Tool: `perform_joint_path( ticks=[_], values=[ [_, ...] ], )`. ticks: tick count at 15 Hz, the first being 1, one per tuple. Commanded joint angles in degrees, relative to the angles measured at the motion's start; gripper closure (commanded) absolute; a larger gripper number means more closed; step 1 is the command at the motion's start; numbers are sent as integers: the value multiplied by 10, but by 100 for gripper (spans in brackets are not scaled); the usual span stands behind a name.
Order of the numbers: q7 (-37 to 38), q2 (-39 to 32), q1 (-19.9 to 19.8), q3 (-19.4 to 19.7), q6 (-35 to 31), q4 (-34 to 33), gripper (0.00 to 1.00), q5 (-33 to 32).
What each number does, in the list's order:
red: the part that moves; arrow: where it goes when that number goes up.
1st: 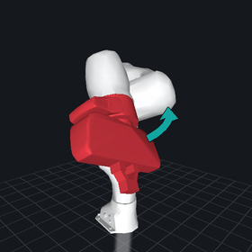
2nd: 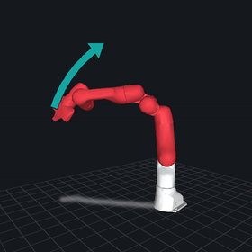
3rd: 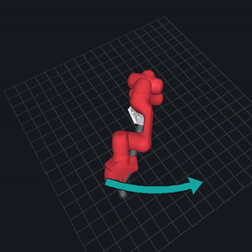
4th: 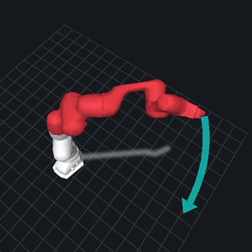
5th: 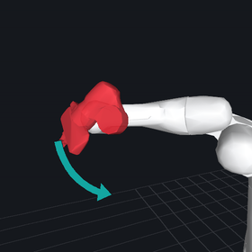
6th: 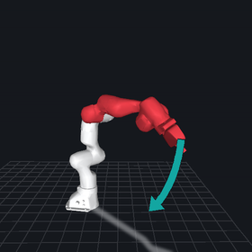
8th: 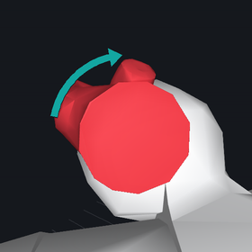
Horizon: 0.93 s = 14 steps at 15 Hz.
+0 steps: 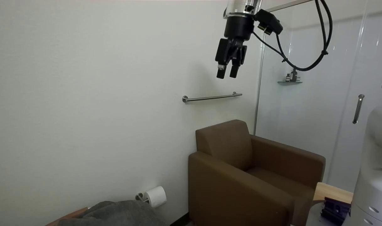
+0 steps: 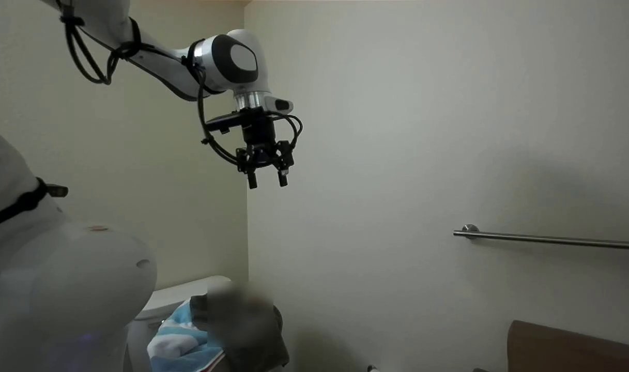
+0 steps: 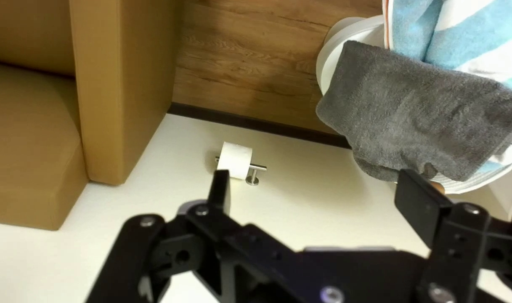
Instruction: Put the gray towel on the armrest of the chair
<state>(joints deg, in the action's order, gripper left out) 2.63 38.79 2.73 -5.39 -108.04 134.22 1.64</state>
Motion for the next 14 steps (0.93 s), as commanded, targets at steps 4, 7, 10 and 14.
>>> perform_joint_path(
  ticks=[4, 7, 10, 14],
  values=[
    [28, -170, 56, -71, -219, -3, 0, 18],
    [1, -275, 96, -88, -297, -15, 0, 38],
    [-50, -388, 139, -97, -345, -51, 0, 92],
    [-46, -424, 150, -115, -334, -60, 0, 89]
  ],
)
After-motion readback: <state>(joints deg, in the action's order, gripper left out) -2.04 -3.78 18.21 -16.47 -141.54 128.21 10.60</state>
